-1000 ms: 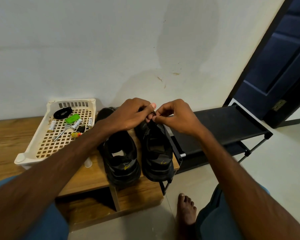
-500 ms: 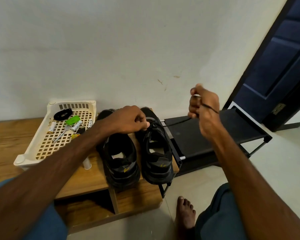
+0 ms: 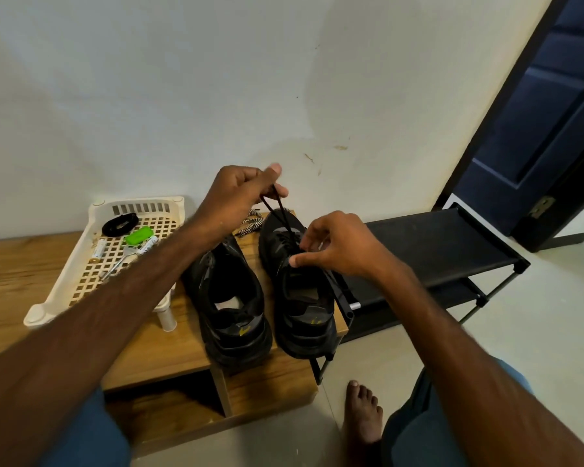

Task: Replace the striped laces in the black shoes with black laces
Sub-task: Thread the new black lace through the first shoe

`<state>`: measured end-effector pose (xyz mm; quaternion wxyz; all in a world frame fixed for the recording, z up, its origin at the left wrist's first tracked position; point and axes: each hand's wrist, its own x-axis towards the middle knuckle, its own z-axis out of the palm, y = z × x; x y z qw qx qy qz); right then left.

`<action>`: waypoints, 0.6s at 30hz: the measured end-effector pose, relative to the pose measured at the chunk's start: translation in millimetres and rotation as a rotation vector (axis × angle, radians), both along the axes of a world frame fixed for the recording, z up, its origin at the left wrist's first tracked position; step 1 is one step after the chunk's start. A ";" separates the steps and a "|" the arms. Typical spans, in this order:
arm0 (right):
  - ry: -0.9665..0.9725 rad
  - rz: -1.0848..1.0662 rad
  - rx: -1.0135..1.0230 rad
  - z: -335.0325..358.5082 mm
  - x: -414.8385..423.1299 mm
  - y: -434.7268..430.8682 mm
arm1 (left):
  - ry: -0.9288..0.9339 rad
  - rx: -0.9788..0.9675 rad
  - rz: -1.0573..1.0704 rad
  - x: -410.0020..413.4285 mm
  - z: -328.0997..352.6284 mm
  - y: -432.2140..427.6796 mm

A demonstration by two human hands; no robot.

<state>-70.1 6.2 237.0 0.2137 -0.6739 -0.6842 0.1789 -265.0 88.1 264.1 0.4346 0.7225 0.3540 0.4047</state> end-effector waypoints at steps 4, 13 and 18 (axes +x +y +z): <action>-0.038 -0.036 -0.016 -5.8 -3.2 5.2 | -0.314 -0.155 0.154 -4.8 7.2 8.9; 0.059 0.047 0.012 2.8 9.7 -0.5 | 0.707 0.510 0.134 -4.6 -28.9 11.5; 0.038 0.047 0.026 2.0 13.5 0.2 | 0.811 0.481 -0.330 14.2 -36.3 -1.8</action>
